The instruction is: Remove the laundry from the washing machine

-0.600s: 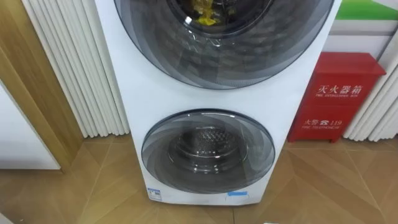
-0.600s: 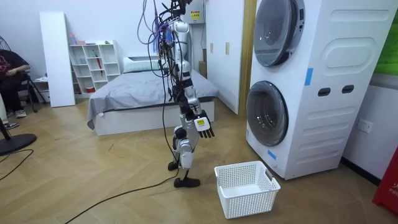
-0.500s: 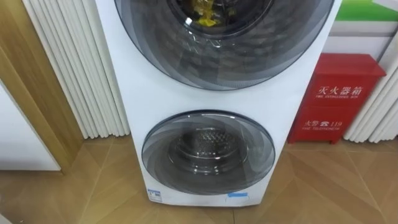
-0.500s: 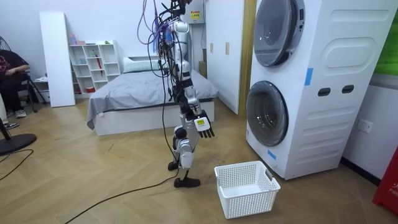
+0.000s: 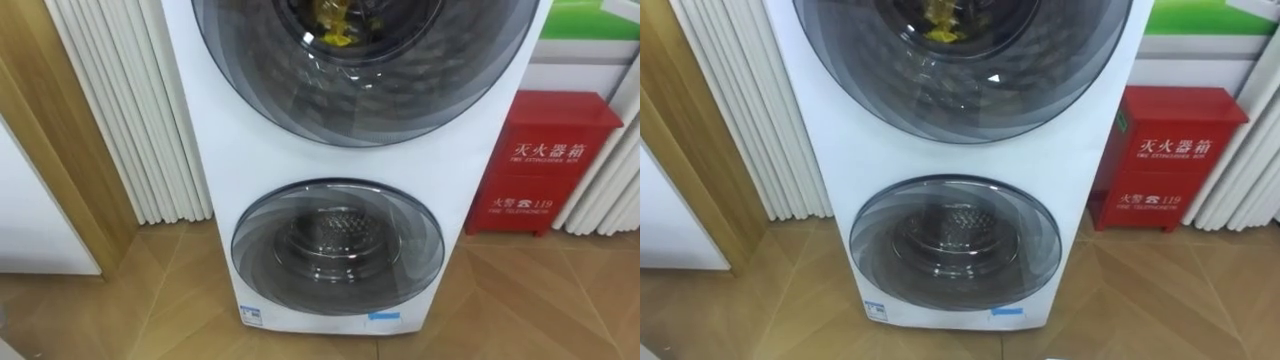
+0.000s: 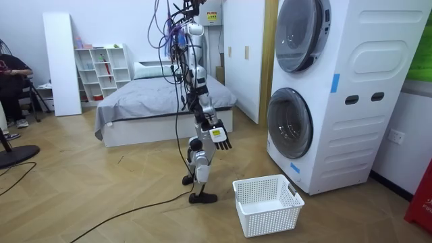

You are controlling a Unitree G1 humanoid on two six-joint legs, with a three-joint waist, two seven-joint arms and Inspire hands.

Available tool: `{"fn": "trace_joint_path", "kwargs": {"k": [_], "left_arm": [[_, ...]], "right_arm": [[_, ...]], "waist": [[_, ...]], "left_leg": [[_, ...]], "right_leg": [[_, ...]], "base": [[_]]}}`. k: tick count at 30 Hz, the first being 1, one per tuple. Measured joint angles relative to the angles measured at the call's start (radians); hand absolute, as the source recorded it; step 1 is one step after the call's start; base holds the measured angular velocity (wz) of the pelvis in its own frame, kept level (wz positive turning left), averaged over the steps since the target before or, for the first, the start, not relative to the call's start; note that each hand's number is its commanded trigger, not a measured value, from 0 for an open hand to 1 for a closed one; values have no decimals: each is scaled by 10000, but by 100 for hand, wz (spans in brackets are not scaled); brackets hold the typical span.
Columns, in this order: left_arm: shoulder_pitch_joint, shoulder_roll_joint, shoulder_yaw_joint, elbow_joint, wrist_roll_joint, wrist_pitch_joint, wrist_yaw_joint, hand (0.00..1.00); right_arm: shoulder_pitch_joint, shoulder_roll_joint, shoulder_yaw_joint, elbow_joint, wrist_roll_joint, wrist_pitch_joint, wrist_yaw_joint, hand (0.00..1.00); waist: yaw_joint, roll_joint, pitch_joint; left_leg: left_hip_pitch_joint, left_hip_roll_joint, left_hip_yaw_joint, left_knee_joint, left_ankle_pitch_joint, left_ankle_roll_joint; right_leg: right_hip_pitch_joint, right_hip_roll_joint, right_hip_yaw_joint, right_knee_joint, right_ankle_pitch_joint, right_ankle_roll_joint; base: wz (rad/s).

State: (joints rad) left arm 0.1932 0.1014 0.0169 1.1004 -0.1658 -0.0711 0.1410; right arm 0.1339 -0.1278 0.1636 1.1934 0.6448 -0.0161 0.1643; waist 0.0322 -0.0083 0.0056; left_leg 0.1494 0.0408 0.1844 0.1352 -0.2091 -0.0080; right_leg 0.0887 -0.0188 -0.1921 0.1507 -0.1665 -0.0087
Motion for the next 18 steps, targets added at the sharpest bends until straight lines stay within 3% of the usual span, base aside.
{"fn": "trace_joint_path", "kwargs": {"k": [2,6,9,11,18], "left_arm": [[-42,-5,148,31,11,2,-72,0],[-54,12,512,116,63,8,-183,0],[-49,32,594,120,86,96,-240,0],[93,55,603,87,73,250,-273,0],[146,249,909,38,515,580,-397,0]], "right_arm": [[7,-22,-747,-1142,-70,250,-464,0],[-442,-59,-1624,-3562,-36,99,-1101,0],[-640,-83,-1849,-5327,25,87,-1445,0],[-1112,-306,-1896,-6390,33,42,-1820,0],[-2037,-699,-2149,-8677,-468,53,-2713,0]], "waist": [[-20,-3,-3],[-16,-30,-4],[-20,-56,7],[-6,-82,9],[2,-275,35]], "left_leg": [[-19,-3,23,2,0,0],[29,-3,22,4,0,0],[-7,-3,10,4,0,0],[7,-9,-2,4,0,0],[-137,0,-88,3,1,0]], "right_leg": [[-41,-7,22,20,1,-1],[-8,4,60,8,2,-3],[-18,3,67,9,2,-3],[-9,10,93,4,2,-3],[-45,13,-32,11,2,-3]], "base": [[-8],[-1],[3],[0],[3]]}}
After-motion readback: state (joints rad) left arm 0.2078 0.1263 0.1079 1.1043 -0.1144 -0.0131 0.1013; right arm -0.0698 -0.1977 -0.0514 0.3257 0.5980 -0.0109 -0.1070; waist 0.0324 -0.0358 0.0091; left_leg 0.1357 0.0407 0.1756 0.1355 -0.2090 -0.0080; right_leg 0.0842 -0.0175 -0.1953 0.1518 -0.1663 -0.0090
